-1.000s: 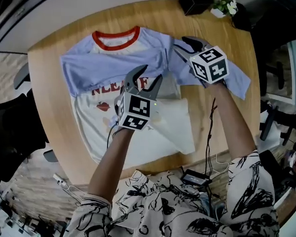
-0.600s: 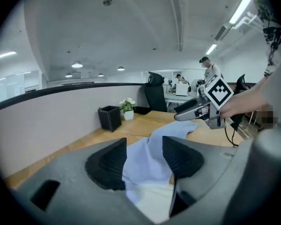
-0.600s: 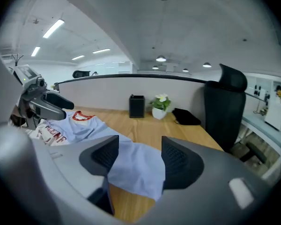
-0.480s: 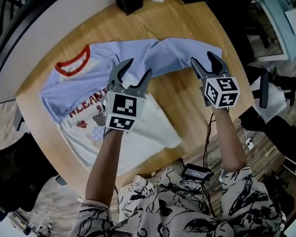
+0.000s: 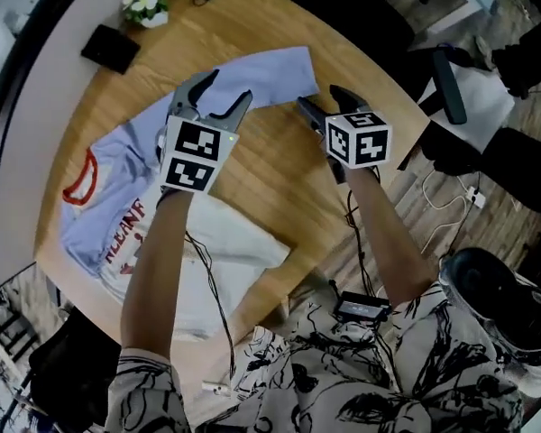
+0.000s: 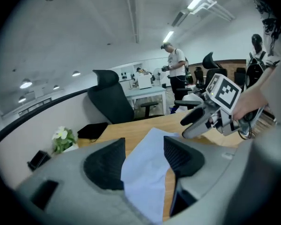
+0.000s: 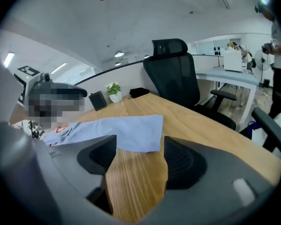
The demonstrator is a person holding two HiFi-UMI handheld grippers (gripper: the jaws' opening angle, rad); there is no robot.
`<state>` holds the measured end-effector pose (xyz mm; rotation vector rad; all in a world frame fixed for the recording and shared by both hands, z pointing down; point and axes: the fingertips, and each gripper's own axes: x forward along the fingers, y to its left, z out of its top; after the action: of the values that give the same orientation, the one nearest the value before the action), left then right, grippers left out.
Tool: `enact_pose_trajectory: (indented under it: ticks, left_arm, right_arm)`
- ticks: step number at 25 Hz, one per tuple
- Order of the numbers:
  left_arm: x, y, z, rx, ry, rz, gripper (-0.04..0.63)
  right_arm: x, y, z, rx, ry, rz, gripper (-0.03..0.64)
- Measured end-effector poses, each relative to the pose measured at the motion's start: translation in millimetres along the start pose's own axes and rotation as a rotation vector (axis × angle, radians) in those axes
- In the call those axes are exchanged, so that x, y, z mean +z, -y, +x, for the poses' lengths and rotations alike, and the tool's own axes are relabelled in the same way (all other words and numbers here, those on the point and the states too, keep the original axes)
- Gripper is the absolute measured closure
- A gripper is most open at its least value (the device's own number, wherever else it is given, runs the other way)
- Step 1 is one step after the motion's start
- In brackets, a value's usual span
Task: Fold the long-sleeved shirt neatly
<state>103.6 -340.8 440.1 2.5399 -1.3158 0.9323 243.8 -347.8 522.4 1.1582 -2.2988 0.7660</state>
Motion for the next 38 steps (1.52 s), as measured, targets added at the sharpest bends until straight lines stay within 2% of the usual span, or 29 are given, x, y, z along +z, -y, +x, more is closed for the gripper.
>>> enact_pose_trajectory:
  ticks: [5,7,9,13,18,20,22,23,24,25,27,32,36,37,38]
  left_arm:
    - [22,10,72,-0.105,-0.059,0.121,0.318]
    - [24,16,100,-0.166,-0.084,0.152,0.318]
    - [21,24,126,-0.228,-0.115,0.16,0.318]
    - [16,29,172,-0.334,-0.179,0.121,0.328]
    - [4,39,209,-0.444,-0.282,0.258,0.331]
    - [1,43,219,-0.466,-0.309,0.22,0.36]
    - [-3,47,222,-0.479,-0.324,0.157,0.462]
    - [-4,49,221,-0.477,-0.324,0.14,0.497]
    - [-4,50,219,-0.469,-0.316,0.137,0.548]
    - [-2,50,216,-0.46,-0.3,0.142,0.565]
    - [5,49,209,-0.445,-0.255,0.142,0.568]
    - [44,34,179,-0.42,-0.125,0.048,0.571]
    - [70,32,139,-0.42,-0.069,0.067,0.572]
    - [75,31,129,-0.419,-0.053,0.074,0.572]
    - [81,30,120,-0.416,-0.037,0.08,0.572]
  right_arm:
    - [-15,2,12,-0.032,0.016,0.051,0.282]
    - [-20,3,18,-0.065,0.024,0.094,0.316]
    - [-22,3,22,-0.081,0.019,0.145,0.324]
    - [-19,6,27,-0.101,0.019,0.266,0.34]
    - [-19,19,32,-0.159,-0.008,0.414,0.41]
    - [-22,25,32,-0.189,-0.036,0.439,0.46]
    - [-26,32,31,-0.214,-0.068,0.446,0.536]
    - [-27,34,31,-0.218,-0.076,0.447,0.598]
    - [-27,35,30,-0.213,-0.08,0.449,0.603]
    - [-26,36,30,-0.201,-0.077,0.453,0.603]
    - [-24,36,31,-0.173,-0.061,0.468,0.604]
    - [-16,35,22,-0.139,0.017,0.474,0.604]
    - [3,21,3,-0.158,0.125,0.39,0.603]
    - [8,18,0,-0.164,0.146,0.359,0.592]
    - [12,15,0,-0.159,0.162,0.338,0.53]
